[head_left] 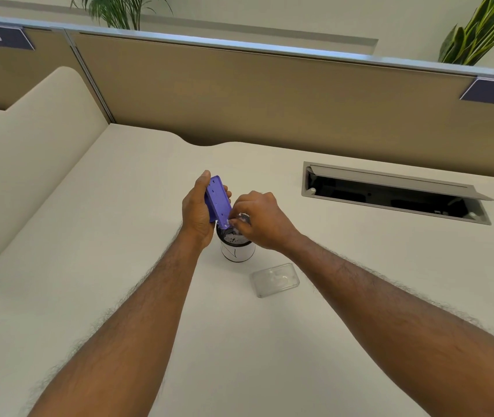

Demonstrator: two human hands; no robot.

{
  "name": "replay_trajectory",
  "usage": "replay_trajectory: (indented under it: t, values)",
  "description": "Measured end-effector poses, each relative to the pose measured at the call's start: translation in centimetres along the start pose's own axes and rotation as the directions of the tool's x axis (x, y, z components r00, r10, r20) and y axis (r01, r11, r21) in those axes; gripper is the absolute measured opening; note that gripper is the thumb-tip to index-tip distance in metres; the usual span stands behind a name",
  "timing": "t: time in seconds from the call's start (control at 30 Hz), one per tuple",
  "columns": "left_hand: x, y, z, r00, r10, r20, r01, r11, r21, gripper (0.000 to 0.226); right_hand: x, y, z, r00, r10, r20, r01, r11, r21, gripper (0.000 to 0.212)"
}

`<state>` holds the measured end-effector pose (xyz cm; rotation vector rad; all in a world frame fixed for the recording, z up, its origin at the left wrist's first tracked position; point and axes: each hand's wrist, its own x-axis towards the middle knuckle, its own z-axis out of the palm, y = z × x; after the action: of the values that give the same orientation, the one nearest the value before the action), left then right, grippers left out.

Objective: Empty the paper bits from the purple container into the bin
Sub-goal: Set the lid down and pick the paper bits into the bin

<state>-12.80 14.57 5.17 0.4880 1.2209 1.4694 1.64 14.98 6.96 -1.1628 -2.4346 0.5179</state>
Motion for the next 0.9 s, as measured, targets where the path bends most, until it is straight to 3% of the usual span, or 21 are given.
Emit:
replay_trajectory:
  t: [0.5, 0.7, 0.8, 0.9]
  values:
    - [0.3, 0.1, 0.1, 0.999, 0.036, 0.034, -0.04, 0.989, 0.143, 0.028, 0.0, 0.6, -0.1, 0.998, 0.066, -0.012, -0.066, 0.998, -0.006, 0.013]
    - [0.5, 0.3, 0.8, 0.996, 0.069, 0.048, -0.079, 0.959, 0.272, 0.028, -1.1, 0.3, 0.1, 0.996, -0.088, 0.029, 0.088, 0.996, -0.025, 0.022]
    - [0.5, 0.2, 1.2, 0.992, 0.111, 0.066, -0.128, 0.913, 0.386, 0.028, -1.2, 0.5, 0.0, 0.994, -0.095, 0.052, 0.1, 0.987, -0.122, 0.025]
    - [0.6, 0.3, 1.4, 0.983, 0.158, 0.096, -0.185, 0.868, 0.462, 0.036, -1.2, 0.7, -0.2, 0.996, -0.081, 0.026, 0.083, 0.99, -0.112, 0.027]
